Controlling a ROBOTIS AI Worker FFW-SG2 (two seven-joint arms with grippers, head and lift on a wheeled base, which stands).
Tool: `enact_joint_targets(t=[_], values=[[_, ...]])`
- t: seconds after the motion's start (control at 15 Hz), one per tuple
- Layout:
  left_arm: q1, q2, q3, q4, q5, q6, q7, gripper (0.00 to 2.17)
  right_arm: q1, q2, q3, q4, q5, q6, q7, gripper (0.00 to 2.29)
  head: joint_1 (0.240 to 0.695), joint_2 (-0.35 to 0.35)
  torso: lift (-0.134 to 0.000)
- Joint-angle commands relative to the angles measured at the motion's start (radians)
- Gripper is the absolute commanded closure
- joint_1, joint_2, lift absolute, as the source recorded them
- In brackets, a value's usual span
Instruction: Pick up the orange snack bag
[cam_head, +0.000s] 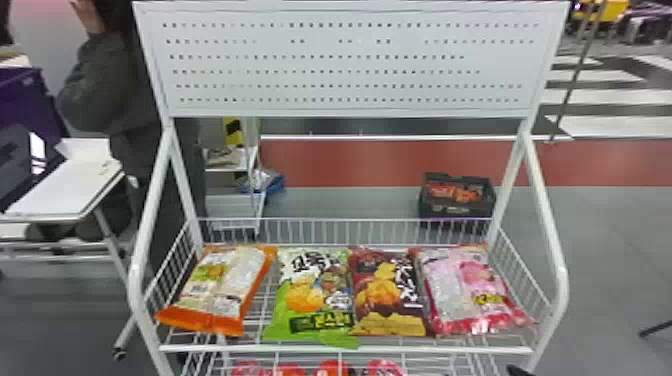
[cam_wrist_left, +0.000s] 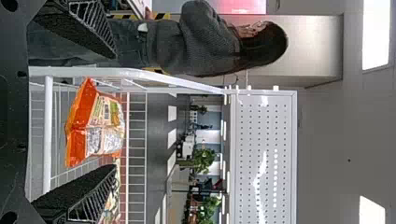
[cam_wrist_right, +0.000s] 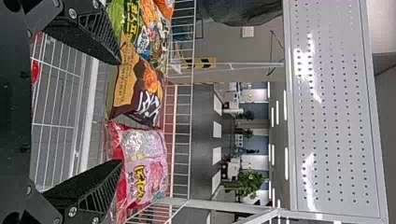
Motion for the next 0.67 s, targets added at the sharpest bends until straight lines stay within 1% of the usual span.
enact_joint_targets(t=[0.0,0.4,0.6], values=[[0.0,0.0,-0.001,-0.004,-0.001,0.0,0.0,0.04,0.004,-0.002,-0.001,-0.003,0.0,-0.001,0.0,0.14,0.499,0.0,0.0],[-0.021,0.002,-0.001,-0.001,0.001,0.025,-0.001,0.1,0.008,-0.002,-0.001,-0.006,0.001,-0.004,0.0,0.14,0.499,0.0,0.0],[-0.054,0.006,-0.005,-0.001,0.001,0.083,-0.008,0.15,0.008,-0.002,0.0,-0.006,0.001,-0.004,0.0,0.14,0.499,0.0,0.0]])
